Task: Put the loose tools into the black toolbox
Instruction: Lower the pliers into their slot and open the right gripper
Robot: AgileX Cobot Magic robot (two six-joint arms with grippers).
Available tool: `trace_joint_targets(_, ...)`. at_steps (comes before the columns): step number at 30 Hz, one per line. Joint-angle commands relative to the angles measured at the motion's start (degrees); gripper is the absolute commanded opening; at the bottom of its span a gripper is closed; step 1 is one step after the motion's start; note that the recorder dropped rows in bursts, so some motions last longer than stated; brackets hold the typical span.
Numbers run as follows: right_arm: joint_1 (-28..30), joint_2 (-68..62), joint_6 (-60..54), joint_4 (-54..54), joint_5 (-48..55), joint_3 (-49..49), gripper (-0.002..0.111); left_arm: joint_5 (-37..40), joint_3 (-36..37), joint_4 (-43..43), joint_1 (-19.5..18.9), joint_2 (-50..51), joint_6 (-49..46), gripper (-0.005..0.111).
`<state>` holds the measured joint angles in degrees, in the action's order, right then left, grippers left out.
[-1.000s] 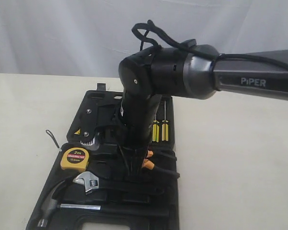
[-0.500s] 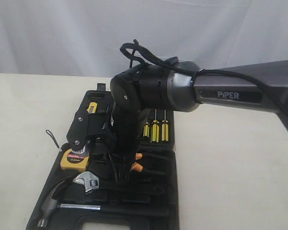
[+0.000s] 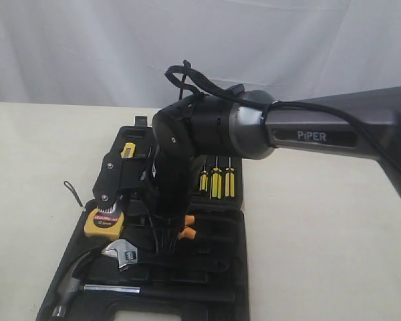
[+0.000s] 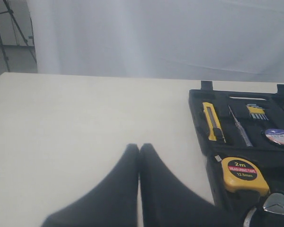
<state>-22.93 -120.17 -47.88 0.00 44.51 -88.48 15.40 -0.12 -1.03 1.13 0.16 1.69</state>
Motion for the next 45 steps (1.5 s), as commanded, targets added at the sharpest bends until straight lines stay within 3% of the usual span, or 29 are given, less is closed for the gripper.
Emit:
trace_joint_targets(1,0.05,0.09,0.84,0.0,-1.76,-0.2,0.072,-0.03,0.12,-0.2,0.12,-0.16,0.03,0.0)
trace_joint_targets(17,0.05,1.07,3.68,-0.31,-1.58,-0.2,0.061,-0.03,0.12,-0.2,0.12,-0.16,0.03,0.0)
trace_joint_targets(20,0.33,1.88,5.63,-0.31,-1.58,-0.2,0.044,-0.03,0.12,-0.2,0.12,-0.16,0.03,0.0)
trace_joint_targets(24,2.19,2.54,13.03,0.51,1.23,-0.2,0.0,-0.03,0.12,-0.2,0.12,-0.16,0.03,0.0)
trace_joint_targets(32,7.96,2.43,22.48,13.31,2.12,-0.2,0.0,-0.03,0.12,-0.2,0.12,-0.16,0.03,0.0)
trace_joint_targets(45,7.98,-4.06,24.77,15.35,2.54,-0.08,0.0,-0.03,0.12,-0.2,0.12,-0.16,0.03,0.0)
